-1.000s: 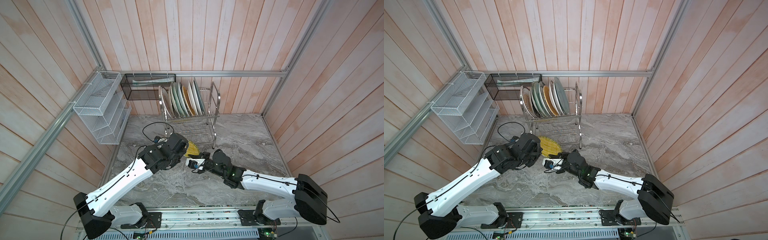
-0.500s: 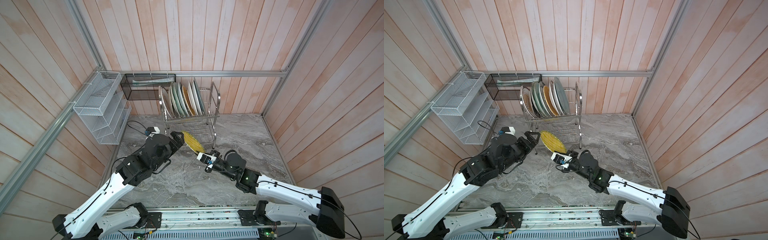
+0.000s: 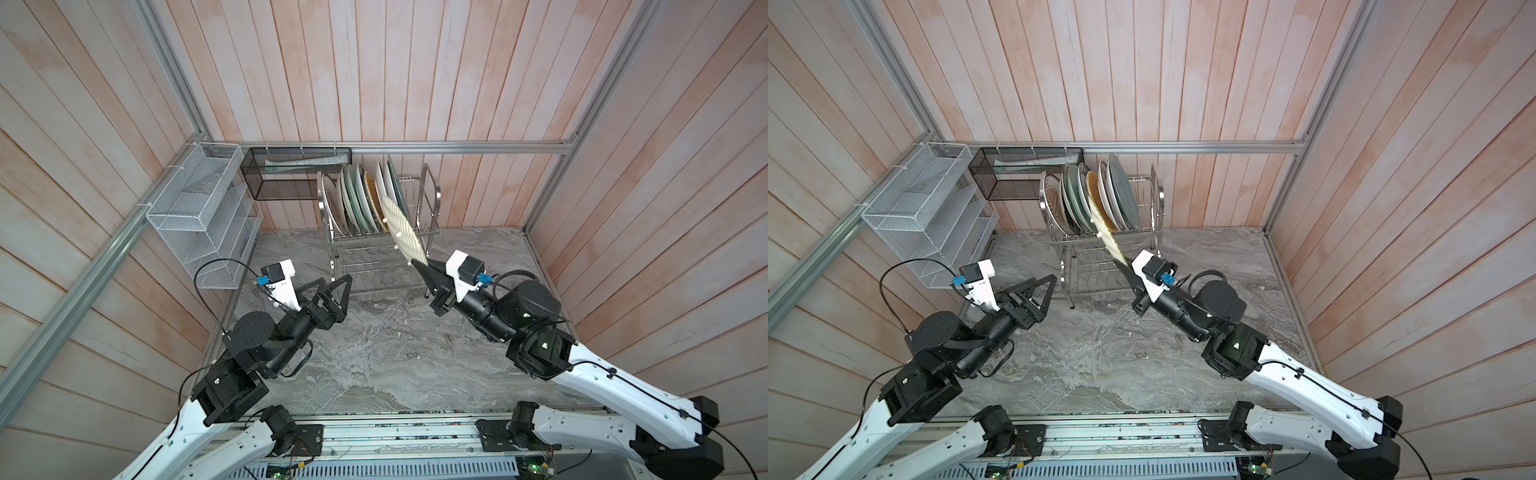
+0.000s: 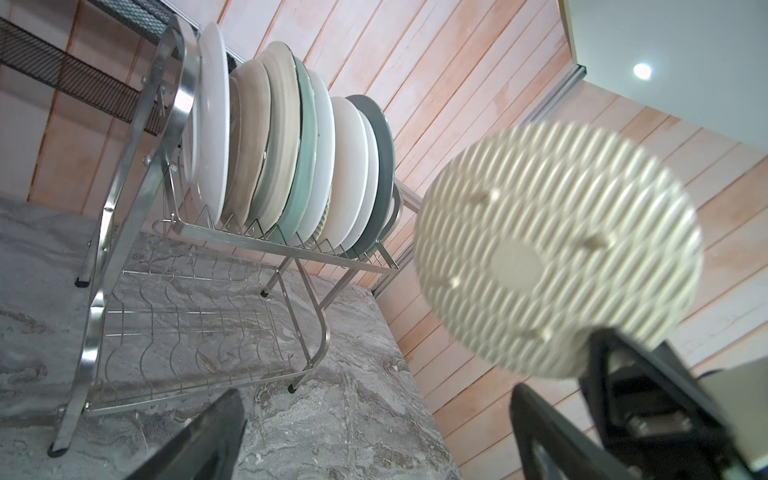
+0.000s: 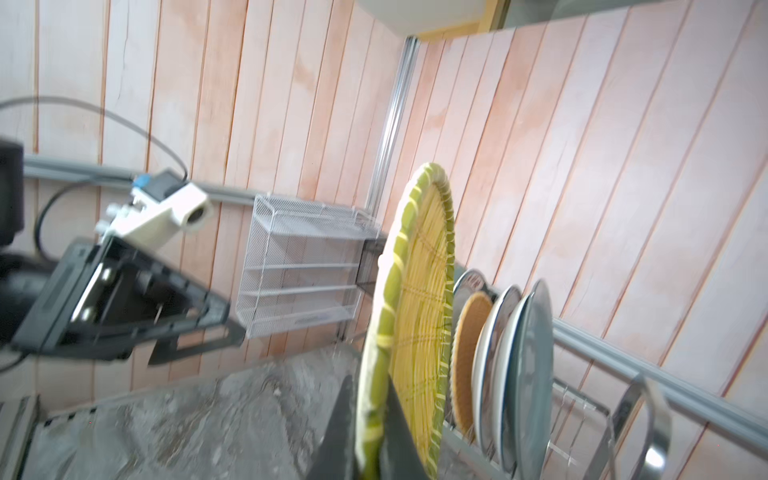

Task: Load the plates into the dish rack
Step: 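Lift the mat with the right gripper toward the rack while the left withdraws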

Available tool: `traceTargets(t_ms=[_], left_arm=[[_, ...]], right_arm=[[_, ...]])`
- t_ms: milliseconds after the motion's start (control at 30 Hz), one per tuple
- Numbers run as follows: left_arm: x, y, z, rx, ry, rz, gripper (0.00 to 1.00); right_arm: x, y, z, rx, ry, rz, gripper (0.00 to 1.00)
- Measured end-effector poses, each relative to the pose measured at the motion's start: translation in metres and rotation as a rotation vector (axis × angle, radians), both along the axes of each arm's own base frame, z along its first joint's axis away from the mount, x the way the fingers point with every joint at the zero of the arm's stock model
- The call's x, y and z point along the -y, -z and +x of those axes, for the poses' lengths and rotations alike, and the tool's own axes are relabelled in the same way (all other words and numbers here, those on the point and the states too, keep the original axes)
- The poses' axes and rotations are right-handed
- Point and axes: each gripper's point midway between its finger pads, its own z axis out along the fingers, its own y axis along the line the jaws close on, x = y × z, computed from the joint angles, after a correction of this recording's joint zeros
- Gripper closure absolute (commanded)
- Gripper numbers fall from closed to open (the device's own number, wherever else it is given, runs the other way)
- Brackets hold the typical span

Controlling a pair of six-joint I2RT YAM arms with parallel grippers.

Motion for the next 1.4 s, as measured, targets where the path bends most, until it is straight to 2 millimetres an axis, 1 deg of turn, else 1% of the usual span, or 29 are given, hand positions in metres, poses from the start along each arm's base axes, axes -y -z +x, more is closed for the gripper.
traceTargets(t_ms=[67, 133, 233, 333, 400, 467, 567, 700, 800, 900, 1000, 1100, 1400], left_arm=[[0.002, 0.005, -0.003, 0.036, 0.02, 0.035, 0.0], [0.004, 0.014, -0.007, 0.065, 0.04, 0.07, 0.0], [0.006, 0.031, -0.012, 0.098, 0.071, 0.117, 0.0], [0.007, 0.049, -0.019, 0.122, 0.098, 0.155, 0.0], [0.006, 0.057, -0.023, 0.144, 0.111, 0.173, 0.0], [0.004, 0.061, -0.028, 0.167, 0.12, 0.185, 0.0], [-0.001, 0.067, -0.033, 0.205, 0.119, 0.198, 0.0], [-0.005, 0.078, -0.036, 0.222, 0.11, 0.216, 0.0], [-0.007, 0.086, -0.035, 0.217, 0.101, 0.231, 0.0], [-0.008, 0.096, -0.034, 0.201, 0.094, 0.25, 0.0], [-0.009, 0.104, -0.034, 0.189, 0.092, 0.261, 0.0], [-0.01, 0.109, -0.034, 0.182, 0.089, 0.267, 0.0], [-0.012, 0.11, -0.032, 0.175, 0.076, 0.271, 0.0]], right_arm=[[0.004, -0.031, 0.004, 0.019, 0.019, 0.043, 1.0], [0.009, -0.054, 0.014, 0.03, 0.044, 0.073, 1.0], [0.019, -0.077, 0.044, 0.019, 0.096, 0.096, 1.0], [0.033, -0.085, 0.087, -0.019, 0.162, 0.103, 1.0], [0.04, -0.081, 0.118, -0.063, 0.204, 0.095, 1.0], [0.041, -0.071, 0.141, -0.111, 0.219, 0.078, 1.0], [0.039, -0.05, 0.172, -0.19, 0.223, 0.054, 1.0], [0.036, -0.019, 0.207, -0.298, 0.214, 0.031, 1.0], [0.033, 0.002, 0.227, -0.362, 0.21, 0.016, 1.0], [0.027, 0.018, 0.24, -0.411, 0.201, 0.004, 1.0], [0.022, 0.029, 0.248, -0.445, 0.193, -0.004, 1.0], [0.018, 0.035, 0.254, -0.465, 0.191, -0.002, 1.0], [0.016, 0.051, 0.266, -0.514, 0.211, 0.002, 1.0]])
